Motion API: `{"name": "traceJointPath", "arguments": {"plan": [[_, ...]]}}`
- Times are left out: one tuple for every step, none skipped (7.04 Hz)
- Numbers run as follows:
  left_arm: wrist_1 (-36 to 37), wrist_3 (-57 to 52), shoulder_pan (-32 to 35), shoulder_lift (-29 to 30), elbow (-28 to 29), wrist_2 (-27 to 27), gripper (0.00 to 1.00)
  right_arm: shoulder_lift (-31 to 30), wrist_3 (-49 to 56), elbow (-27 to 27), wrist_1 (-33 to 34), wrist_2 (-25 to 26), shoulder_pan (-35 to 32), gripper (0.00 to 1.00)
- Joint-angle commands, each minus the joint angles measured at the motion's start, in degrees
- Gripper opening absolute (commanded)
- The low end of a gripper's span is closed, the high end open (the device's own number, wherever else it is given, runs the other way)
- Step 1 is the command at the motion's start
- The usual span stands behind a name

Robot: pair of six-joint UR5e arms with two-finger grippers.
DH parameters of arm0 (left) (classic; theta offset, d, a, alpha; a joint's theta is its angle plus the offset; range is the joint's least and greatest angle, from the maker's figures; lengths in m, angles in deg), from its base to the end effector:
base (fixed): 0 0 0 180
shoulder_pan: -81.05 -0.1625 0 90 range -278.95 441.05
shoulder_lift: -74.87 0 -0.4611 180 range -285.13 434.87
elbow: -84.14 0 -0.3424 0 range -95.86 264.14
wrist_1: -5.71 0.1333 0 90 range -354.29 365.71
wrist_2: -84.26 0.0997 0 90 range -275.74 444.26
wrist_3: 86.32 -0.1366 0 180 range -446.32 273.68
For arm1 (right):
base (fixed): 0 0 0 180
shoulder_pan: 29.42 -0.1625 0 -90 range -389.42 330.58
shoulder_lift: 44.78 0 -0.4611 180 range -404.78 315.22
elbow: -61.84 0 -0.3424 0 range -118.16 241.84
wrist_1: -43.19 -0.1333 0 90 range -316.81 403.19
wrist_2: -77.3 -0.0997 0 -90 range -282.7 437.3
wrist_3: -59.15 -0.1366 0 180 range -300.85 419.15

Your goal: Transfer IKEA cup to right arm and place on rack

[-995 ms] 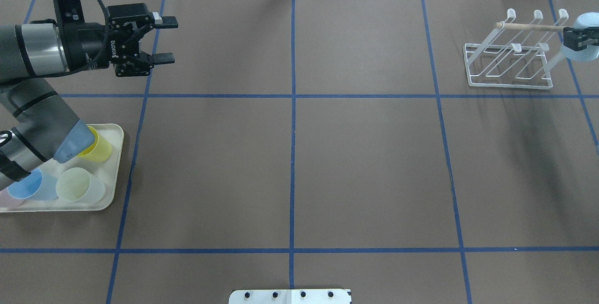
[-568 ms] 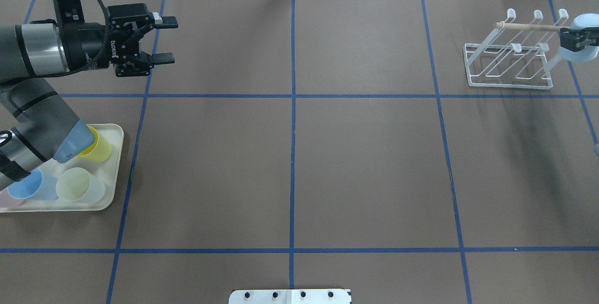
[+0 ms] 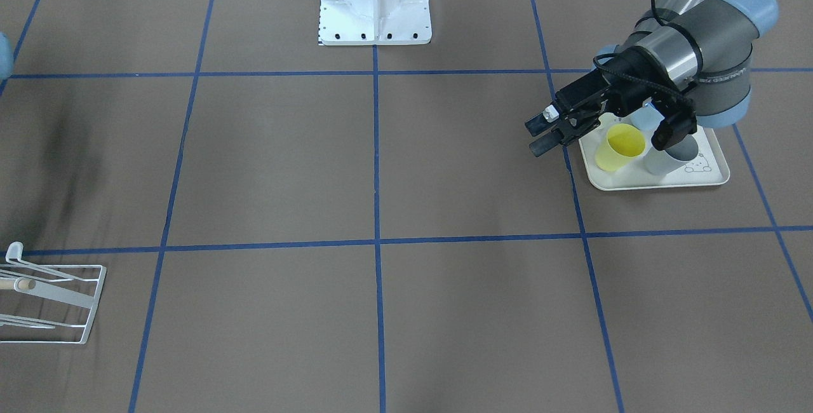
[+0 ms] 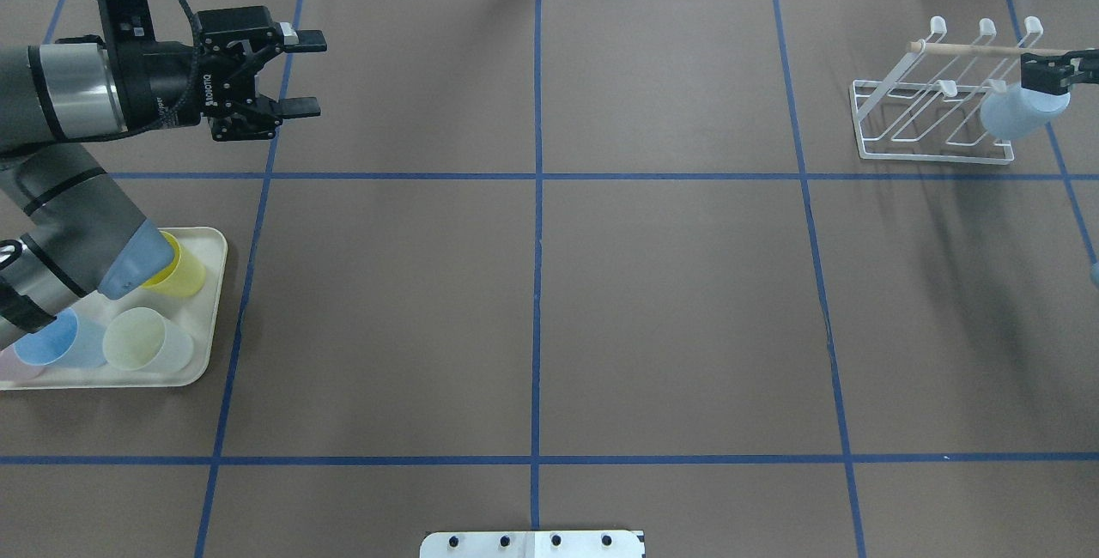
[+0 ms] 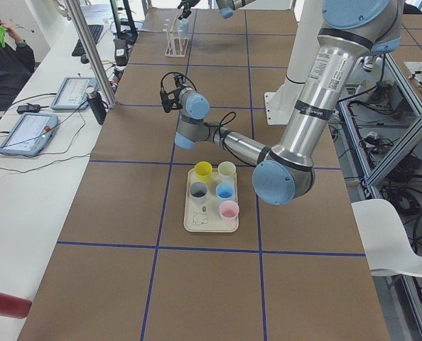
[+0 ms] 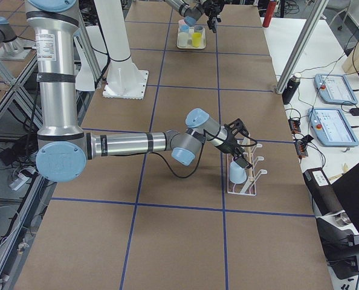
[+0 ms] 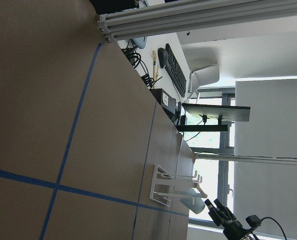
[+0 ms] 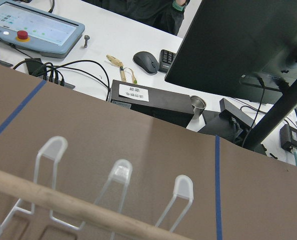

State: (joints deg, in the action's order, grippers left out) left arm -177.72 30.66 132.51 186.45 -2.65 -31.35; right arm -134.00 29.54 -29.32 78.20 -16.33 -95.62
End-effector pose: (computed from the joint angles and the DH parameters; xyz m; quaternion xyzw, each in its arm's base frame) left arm 0.2982 -0.4936 0.3451 0.0498 0.8155 -0.2035 0.5396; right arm -0.0946 -0.5235 0.6028 0.4131 -0.2390 0.0295 0.8783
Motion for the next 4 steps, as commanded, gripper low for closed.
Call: {"name": "traceJointPath", "arguments": {"plan": [[0.26, -0.09, 0.92, 0.31, -0.40, -1.71, 1.00, -0.51, -0.79, -4.61, 0.76, -4.94, -0.25, 0.99], [2.09, -4.00, 3.37, 0.22, -0.75, -5.12, 1.00, -0.51, -2.98, -6.99, 2.59, -7.94, -0.78, 0.99], [5.59, -9.26, 6.52, -0.21, -0.93, -9.24, 1.00, -0.43, -4.65, -12.41, 9.22, -9.80, -0.78, 0.99], [8.76, -16.45, 8.38, -2.66, -1.89, -11.63, 1.00, -0.17, -6.15, -18.81, 17.99, -11.64, -0.78, 0.99]]}}
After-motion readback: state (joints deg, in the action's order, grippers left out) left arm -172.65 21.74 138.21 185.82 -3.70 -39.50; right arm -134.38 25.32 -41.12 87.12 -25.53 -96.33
